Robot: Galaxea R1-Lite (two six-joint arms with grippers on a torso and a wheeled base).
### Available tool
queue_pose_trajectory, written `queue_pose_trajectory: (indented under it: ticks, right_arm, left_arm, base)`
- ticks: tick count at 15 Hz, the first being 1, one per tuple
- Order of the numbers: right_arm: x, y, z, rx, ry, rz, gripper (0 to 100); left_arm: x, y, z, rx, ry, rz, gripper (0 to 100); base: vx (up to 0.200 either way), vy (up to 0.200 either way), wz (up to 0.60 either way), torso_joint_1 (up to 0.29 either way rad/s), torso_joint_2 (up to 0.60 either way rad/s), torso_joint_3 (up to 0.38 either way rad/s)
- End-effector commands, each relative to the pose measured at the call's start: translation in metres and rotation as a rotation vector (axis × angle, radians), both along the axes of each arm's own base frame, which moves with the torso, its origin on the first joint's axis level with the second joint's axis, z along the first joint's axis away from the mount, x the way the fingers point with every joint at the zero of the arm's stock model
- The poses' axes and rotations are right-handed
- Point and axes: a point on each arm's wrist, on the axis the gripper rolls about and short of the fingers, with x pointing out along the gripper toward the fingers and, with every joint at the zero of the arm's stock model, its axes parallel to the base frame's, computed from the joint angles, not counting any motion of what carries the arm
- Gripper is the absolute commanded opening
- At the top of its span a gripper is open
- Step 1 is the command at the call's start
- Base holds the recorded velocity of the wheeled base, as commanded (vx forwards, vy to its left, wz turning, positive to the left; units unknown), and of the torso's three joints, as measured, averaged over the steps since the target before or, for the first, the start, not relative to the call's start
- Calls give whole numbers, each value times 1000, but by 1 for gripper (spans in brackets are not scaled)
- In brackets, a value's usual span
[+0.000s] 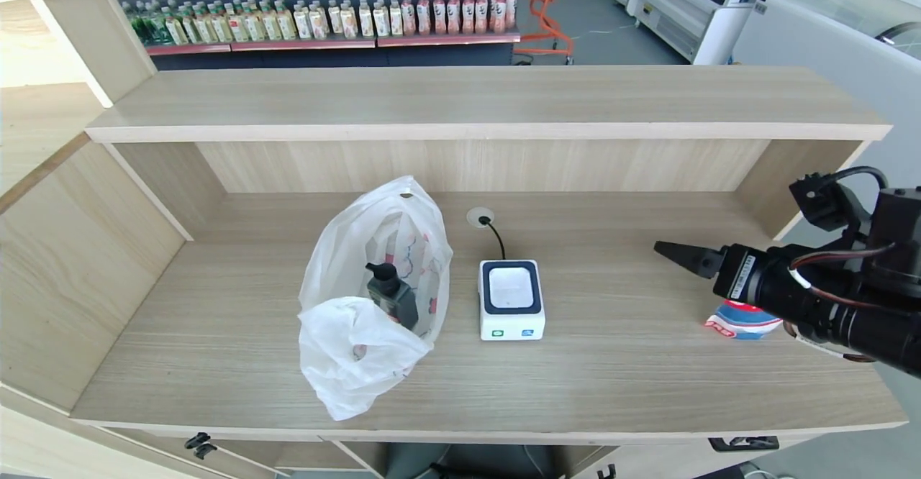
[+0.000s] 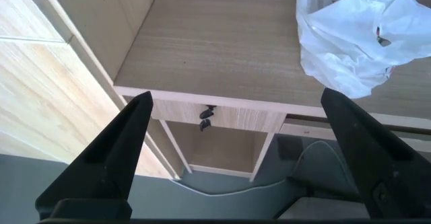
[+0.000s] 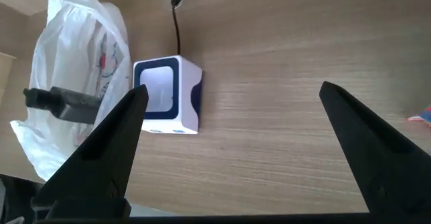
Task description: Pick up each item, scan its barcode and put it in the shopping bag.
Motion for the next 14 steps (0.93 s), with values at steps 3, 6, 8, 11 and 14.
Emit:
queue_pose_trajectory:
  ticks: [3, 6, 8, 11, 14]
  right_arm:
    - [-2, -4, 6, 118, 14, -45, 100]
    - [-8, -3, 16, 181, 43, -51, 100]
    - [-11, -4, 23, 231, 37, -64, 100]
    - [-16, -7, 36, 317, 112, -175, 100]
    - [-14, -15, 28, 337, 175, -269, 100]
  left_arm:
    - [0, 0, 0, 0, 0, 1, 100]
    - [0, 0, 0, 0, 0, 1, 100]
    - [0, 0, 0, 1, -1, 1, 100]
    - [0, 0, 0, 1, -1, 1, 100]
    - [0, 0, 0, 1, -1, 1, 100]
  base:
    - [0, -200, 0, 5, 6, 5]
    - [0, -200, 0, 1, -1, 7]
    - [0, -100, 0, -1, -1, 1]
    - [0, 0, 0, 0, 0, 0]
    - [0, 0, 0, 0, 0, 0]
